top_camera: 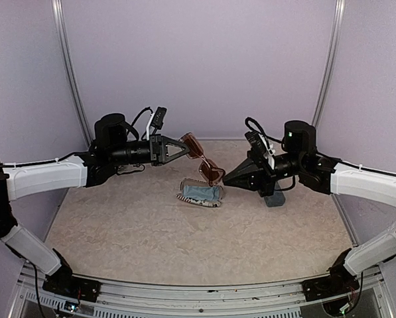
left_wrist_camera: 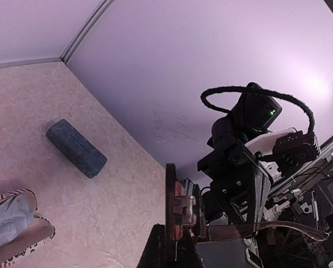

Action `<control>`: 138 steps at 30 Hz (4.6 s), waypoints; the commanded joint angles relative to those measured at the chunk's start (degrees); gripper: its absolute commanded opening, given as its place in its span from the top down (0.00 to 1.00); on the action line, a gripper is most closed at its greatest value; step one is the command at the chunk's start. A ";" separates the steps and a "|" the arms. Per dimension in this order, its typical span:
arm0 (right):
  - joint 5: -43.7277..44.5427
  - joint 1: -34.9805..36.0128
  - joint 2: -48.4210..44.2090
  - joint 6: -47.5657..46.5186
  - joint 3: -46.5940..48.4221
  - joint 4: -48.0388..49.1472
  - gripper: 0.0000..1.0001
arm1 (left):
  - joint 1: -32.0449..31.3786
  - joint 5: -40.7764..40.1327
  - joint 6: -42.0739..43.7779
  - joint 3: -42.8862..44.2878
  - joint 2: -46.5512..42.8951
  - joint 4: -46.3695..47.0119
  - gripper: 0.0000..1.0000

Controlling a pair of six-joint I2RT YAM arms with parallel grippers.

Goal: Organize the sunglasses
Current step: Fold the right temple of the sunglasses with the sunglasses, then pass from the left arm to the right, then place the sunglasses in the sunglasses case.

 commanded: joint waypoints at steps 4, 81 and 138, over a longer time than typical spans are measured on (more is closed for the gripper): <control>0.55 0.59 6.69 -3.10 7.98 -3.12 1.00 | -1.97 3.42 0.94 2.41 1.32 1.23 1.00; 17.29 -6.28 3.40 19.55 8.31 -14.16 1.00 | 2.94 -4.98 7.26 -5.17 -7.28 -3.98 0.60; 40.49 -4.24 53.68 -16.06 53.47 -58.87 1.00 | 11.02 -16.41 7.92 -14.88 -23.08 -20.05 0.29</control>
